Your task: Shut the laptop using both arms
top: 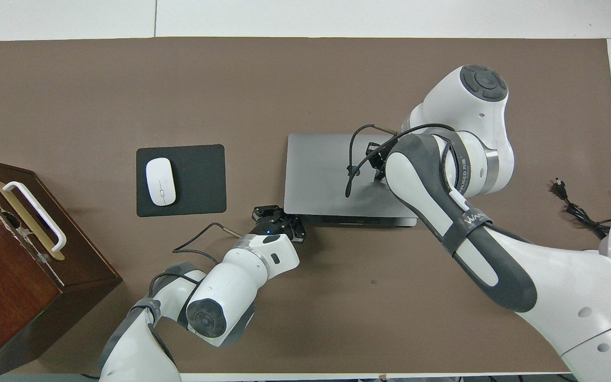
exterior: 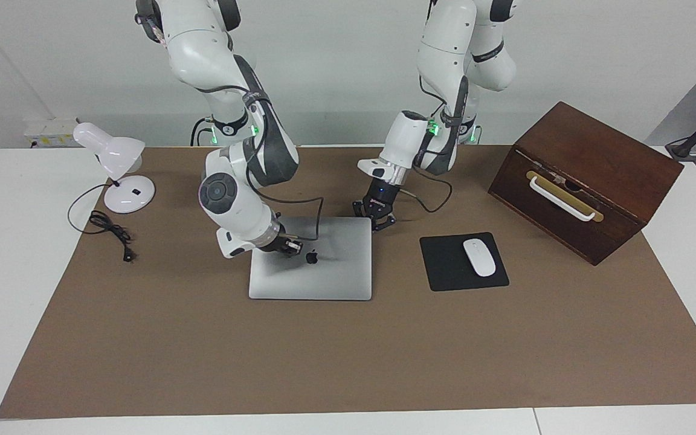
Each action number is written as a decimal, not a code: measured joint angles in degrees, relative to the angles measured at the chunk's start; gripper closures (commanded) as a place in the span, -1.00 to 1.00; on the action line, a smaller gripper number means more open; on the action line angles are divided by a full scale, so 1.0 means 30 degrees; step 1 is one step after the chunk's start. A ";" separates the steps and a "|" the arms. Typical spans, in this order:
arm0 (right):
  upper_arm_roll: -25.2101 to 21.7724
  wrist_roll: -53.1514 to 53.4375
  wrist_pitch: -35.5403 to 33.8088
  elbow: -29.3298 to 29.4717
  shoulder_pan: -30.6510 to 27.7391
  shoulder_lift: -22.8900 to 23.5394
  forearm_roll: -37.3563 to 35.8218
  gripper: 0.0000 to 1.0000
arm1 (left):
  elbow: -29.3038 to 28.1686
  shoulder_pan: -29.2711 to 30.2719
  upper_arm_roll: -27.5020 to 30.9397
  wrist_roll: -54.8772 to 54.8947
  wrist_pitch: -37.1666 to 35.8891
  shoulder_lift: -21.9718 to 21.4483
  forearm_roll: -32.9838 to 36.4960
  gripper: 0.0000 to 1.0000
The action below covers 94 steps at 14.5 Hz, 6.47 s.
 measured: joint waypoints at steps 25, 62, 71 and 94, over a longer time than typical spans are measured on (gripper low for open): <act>-0.0243 -1.0624 -0.4431 0.4639 -0.4783 -0.4580 -0.5321 -1.00 | -0.0177 -0.0097 0.0403 -0.0458 -0.0886 -0.0483 -0.1344 1.00; 0.0111 -0.9338 -0.9834 0.7625 -0.6806 -0.5909 -0.4067 -1.00 | 1.3026 1.3712 0.0823 0.0998 -3.4906 -0.9450 0.1917 -1.00; -0.0753 -0.9919 -0.8242 0.3680 -0.5784 -0.7773 -0.3939 -1.00 | 1.4893 1.3714 0.0745 0.0991 -3.5455 -0.6511 0.1744 -1.00; -0.1143 -1.0412 -0.8861 0.2580 -0.5860 -0.9130 -0.3960 -1.00 | 1.5473 1.3707 0.0470 0.1039 -3.5520 -0.6187 0.1764 -1.00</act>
